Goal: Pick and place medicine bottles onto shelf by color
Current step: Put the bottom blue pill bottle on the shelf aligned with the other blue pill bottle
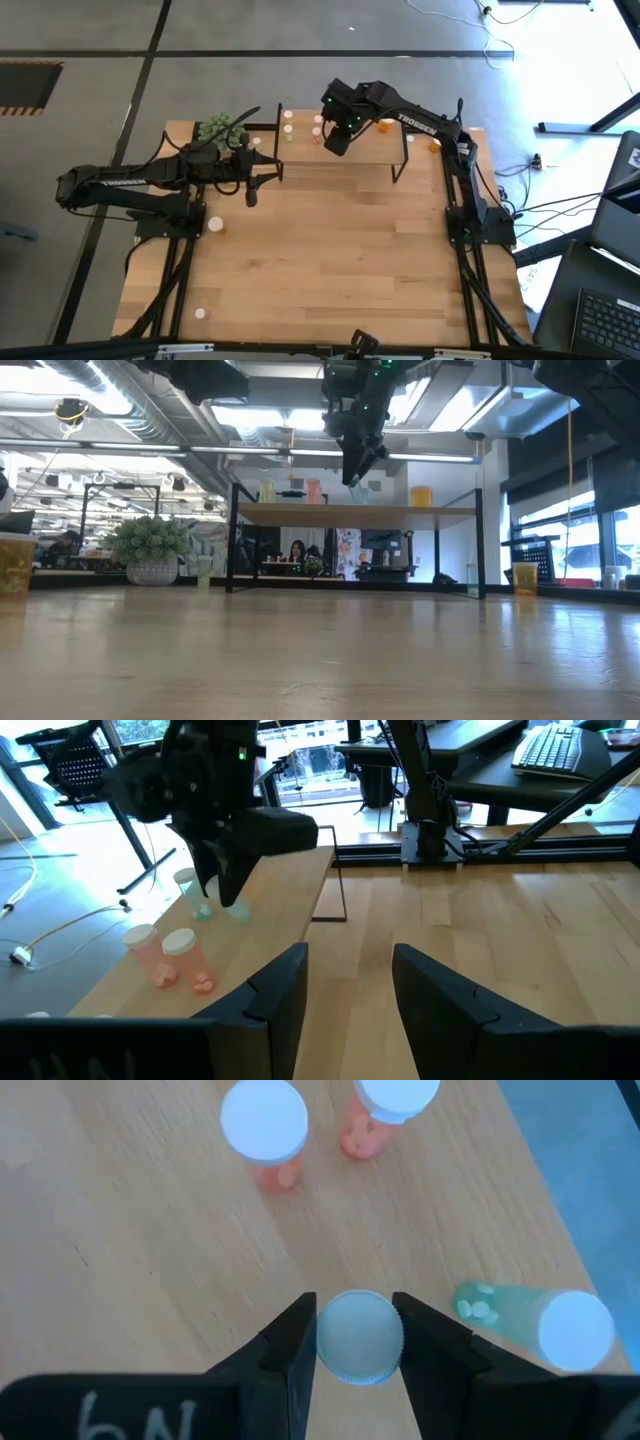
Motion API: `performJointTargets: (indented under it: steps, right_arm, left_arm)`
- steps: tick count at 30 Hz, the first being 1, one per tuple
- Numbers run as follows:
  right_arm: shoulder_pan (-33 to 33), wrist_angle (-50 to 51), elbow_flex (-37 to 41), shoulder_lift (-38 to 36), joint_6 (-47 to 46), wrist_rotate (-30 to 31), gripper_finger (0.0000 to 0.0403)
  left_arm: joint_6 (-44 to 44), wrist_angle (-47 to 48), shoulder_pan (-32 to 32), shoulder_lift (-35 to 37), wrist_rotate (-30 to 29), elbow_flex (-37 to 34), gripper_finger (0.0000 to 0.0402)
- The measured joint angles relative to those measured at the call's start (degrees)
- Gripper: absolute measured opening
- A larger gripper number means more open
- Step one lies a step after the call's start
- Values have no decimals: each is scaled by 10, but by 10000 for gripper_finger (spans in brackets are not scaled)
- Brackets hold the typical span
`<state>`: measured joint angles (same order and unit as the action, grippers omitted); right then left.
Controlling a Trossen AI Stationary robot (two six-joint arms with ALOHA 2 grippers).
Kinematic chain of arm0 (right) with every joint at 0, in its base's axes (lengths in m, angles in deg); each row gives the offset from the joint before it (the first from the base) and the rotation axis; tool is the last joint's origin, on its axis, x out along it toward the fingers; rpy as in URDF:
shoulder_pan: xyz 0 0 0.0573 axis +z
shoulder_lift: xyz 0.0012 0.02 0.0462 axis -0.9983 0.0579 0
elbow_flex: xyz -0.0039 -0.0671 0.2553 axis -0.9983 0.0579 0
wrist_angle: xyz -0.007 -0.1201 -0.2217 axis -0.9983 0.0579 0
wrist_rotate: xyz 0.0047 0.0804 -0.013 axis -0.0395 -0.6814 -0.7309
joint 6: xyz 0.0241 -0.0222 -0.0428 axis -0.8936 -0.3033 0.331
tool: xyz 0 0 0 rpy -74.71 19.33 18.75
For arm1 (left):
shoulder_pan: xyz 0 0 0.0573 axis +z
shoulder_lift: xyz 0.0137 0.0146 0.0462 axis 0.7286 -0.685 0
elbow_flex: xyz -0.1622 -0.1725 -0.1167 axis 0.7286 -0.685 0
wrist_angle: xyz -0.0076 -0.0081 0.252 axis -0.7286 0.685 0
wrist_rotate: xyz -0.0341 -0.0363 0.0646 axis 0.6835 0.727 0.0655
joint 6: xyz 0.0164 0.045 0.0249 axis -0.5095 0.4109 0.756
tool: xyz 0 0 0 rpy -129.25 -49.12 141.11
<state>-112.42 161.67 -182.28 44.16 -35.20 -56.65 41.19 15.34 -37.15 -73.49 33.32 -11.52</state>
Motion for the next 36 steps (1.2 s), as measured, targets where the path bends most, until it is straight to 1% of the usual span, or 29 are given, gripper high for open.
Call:
performJointTargets:
  steps: [11, 14, 19, 36]
  right_arm:
    - [0, -1, 0, 8, -1, 0, 126]
    - [0, -2, 0, 8, -1, 0, 126]
    - [0, -2, 0, 8, -2, 0, 126]
    - [0, -2, 1, 8, 0, 0, 126]
  left_arm:
    - [0, 1, 0, 0, 0, 0, 142]
    - [-1, -2, 0, -11, 0, 0, 142]
    - [0, -1, 0, -15, -24, 0, 142]
    - [0, 1, 0, -16, -24, 0, 142]
